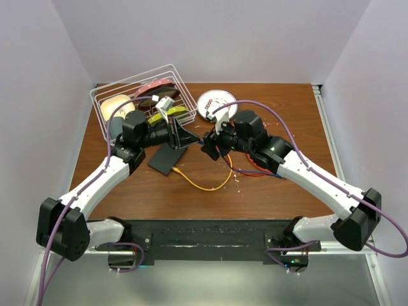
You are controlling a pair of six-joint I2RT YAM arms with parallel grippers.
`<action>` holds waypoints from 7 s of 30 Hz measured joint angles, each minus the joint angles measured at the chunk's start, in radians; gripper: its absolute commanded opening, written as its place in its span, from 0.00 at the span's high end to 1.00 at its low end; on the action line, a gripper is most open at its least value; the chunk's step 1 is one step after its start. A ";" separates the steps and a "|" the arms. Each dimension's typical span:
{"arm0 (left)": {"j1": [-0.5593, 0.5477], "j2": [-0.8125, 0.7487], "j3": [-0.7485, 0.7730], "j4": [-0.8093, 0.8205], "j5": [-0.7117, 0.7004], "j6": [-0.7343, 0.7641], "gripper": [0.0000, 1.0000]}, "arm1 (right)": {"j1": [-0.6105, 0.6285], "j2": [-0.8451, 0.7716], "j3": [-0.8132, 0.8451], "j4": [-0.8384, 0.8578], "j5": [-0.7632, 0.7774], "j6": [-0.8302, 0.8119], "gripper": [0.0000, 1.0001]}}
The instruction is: Insert the plug into the switch port
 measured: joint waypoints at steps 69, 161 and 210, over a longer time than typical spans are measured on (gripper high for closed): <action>0.209 0.074 -0.259 -0.103 -0.758 0.167 0.23 | 0.013 0.510 -0.010 0.093 -0.097 0.037 1.00; 0.235 0.402 -0.381 0.433 -0.534 0.142 0.28 | 0.057 0.864 0.404 -0.171 -0.074 0.175 1.00; 0.235 0.459 -0.402 0.551 -0.364 0.217 0.47 | 0.052 0.771 0.224 -0.011 -0.106 0.030 1.00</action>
